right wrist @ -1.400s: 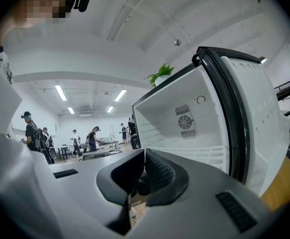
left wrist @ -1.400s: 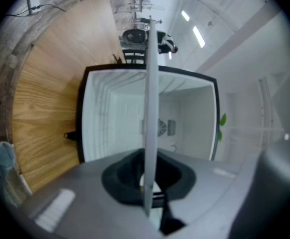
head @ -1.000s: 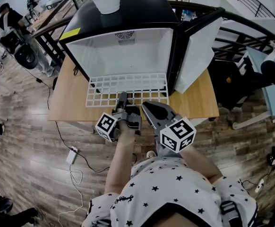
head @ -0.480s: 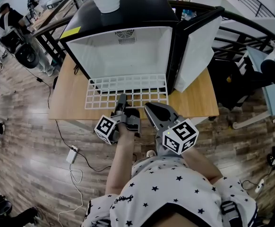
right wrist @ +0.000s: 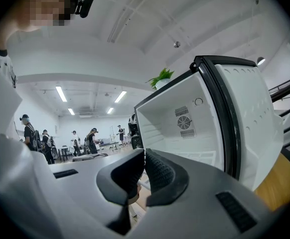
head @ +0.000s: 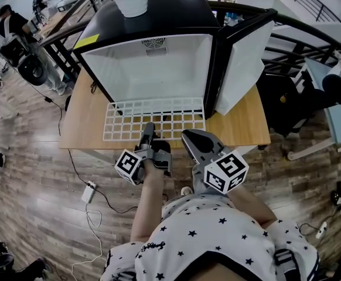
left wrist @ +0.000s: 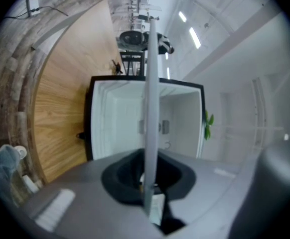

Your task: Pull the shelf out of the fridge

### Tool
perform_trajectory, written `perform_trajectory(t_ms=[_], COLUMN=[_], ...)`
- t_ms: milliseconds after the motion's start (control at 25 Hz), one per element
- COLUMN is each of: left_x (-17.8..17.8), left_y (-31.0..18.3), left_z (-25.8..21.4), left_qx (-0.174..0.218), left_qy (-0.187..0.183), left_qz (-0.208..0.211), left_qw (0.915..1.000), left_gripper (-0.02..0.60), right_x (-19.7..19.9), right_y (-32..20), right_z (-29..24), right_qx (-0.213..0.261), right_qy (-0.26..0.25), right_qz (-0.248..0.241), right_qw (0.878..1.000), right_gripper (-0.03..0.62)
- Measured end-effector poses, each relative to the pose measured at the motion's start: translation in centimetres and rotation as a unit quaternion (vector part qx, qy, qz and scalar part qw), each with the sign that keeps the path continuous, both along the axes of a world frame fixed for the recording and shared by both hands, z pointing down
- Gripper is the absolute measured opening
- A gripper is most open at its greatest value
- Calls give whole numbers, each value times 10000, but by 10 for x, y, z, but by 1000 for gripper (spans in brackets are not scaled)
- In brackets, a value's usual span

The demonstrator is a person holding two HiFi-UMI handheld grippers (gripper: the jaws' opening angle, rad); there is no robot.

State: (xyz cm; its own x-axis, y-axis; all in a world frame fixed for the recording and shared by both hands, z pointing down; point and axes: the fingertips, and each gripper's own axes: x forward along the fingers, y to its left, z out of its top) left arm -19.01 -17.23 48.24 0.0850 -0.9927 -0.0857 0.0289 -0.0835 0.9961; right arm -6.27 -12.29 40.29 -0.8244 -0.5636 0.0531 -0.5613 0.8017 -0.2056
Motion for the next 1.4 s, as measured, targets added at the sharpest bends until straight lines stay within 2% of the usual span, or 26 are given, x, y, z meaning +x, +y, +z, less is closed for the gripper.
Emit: perform_trajectory(t_ms=[600,1400], left_x=[-8,-10], left_y=[20,21], left_z=[8,10], left_qx=[42,39], left_qy=[-164,-96], left_qz=[-5,3], left_qw=[9999,9999], left_gripper=[31,31], right_x=[4,-2], right_y=[4,2], right_z=[0,2], right_qx=[-18,-28], right_qy=[-30,38], right_qz=[-77,-37], right_qw=[10000,10000], right_gripper=[21,20])
